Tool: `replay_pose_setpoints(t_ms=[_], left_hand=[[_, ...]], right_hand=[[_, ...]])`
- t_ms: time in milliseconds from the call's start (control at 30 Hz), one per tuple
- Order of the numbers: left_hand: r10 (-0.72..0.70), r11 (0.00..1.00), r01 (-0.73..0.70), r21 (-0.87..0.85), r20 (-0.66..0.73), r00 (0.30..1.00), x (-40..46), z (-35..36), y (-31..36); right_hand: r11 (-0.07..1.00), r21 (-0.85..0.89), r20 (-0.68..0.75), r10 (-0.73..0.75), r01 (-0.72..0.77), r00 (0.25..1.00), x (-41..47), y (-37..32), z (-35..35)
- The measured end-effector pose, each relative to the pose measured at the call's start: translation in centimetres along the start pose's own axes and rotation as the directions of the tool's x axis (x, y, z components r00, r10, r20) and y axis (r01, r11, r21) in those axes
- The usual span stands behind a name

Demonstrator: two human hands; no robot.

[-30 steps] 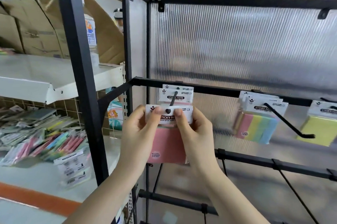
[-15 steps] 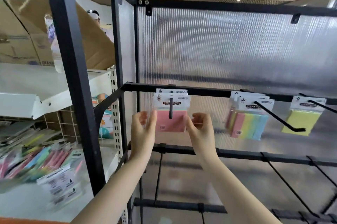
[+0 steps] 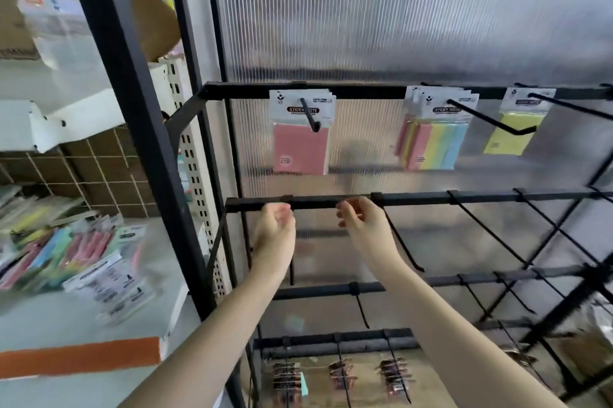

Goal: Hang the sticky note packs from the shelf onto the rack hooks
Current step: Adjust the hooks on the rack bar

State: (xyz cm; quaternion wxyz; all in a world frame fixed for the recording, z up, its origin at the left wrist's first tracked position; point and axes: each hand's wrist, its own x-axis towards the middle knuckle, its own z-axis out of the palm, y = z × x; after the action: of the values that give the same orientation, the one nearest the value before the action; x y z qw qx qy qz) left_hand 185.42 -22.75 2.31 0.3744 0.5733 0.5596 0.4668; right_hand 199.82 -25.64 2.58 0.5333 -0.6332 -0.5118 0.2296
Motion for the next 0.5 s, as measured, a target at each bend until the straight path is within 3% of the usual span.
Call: replay_pose_setpoints(t_ms=[100, 267, 500], left_hand=[[0.110, 0.984, -0.121, 0.129, 0.094, 0.990, -2.0, -1.1, -0.8], [0.344, 0.855, -0.407, 0.320, 0.236, 0.909, -6.1, -3.8, -0.8], [0.377, 0.819, -0.444, 0.364, 0.242, 0.894, -12.7, -8.9, -1.3]], right_hand=[[0.999, -0.032, 0.030, -0.003, 0.004, 1.000, -2.2, 0.6, 0.1], [0.999, -0.039, 0.086, -0.031, 0.034, 0.996, -6.0, -0.1, -0.2], [0.990, -0.021, 0.172, -0.130, 0.136, 0.976, -12.3, -3.3, 0.5]])
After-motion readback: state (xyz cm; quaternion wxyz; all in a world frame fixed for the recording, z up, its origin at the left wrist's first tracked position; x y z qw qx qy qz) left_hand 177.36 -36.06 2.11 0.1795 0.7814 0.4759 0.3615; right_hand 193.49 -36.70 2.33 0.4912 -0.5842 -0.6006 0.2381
